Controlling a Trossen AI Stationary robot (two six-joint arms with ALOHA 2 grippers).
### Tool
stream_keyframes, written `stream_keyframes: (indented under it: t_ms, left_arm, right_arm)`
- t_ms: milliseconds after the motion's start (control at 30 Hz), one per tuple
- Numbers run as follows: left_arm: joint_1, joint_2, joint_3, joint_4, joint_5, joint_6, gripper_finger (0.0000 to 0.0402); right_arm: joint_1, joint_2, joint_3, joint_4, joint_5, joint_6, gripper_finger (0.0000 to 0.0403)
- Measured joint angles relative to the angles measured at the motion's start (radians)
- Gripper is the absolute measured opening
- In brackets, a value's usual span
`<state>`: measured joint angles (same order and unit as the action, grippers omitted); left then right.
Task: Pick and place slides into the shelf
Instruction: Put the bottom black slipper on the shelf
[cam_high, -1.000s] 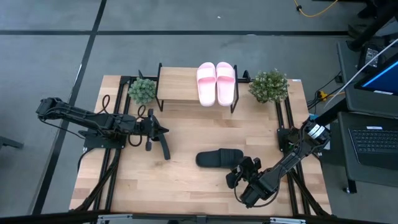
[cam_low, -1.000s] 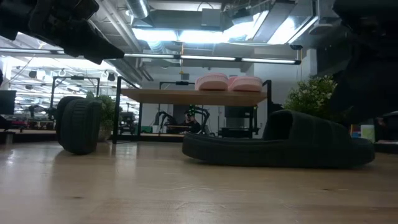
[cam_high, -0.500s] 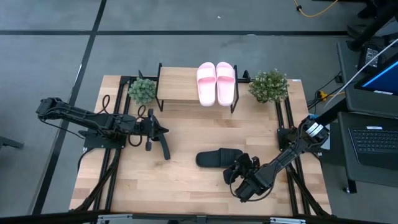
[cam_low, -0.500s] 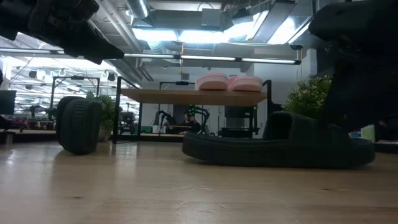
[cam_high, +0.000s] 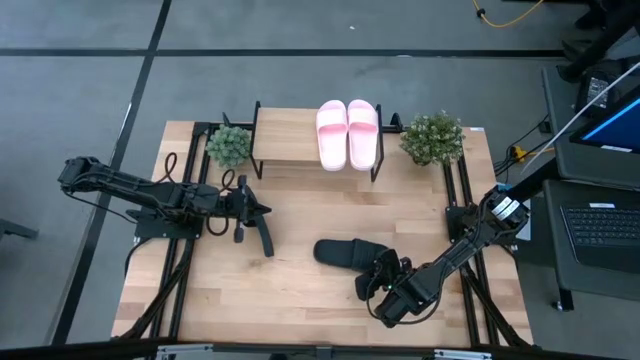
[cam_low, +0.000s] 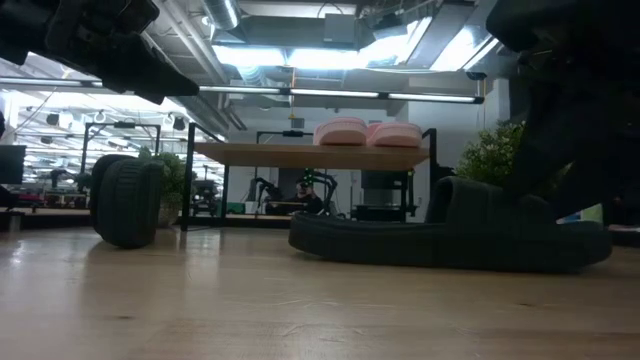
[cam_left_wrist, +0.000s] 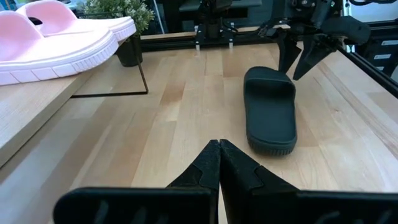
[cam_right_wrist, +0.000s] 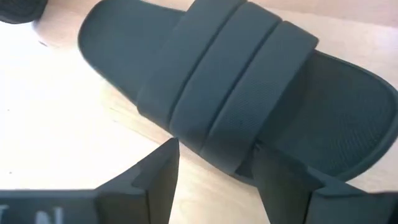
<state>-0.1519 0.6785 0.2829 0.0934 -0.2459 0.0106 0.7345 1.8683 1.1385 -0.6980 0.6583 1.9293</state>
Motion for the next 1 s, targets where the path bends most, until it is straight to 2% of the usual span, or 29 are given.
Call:
stream_keyframes:
  t_ms: [200,400,667,1000]
  left_arm:
    - [0.0,0.0,0.0,0.0,0.0,0.0,0.0]
    - [0.0,0.0,0.0,0.0,0.0,0.0,0.0]
    - [0.0,0.0,0.0,-0.005,0.0,0.001,0.0]
    - [0.0,0.0,0.0,-0.006,0.0,0.001,0.0]
  right_arm:
    - [0.0,0.0,0.0,0.004,0.003,-0.021,0.0197]
    - [0.0,0.0,0.0,0.004,0.075,-0.056,0.0193]
    - [-0.004,0.0,0.0,0.042,0.095,-0.158,0.015]
    - [-0.045,0.0,-0.001,0.09,0.103,-0.292,0.0117]
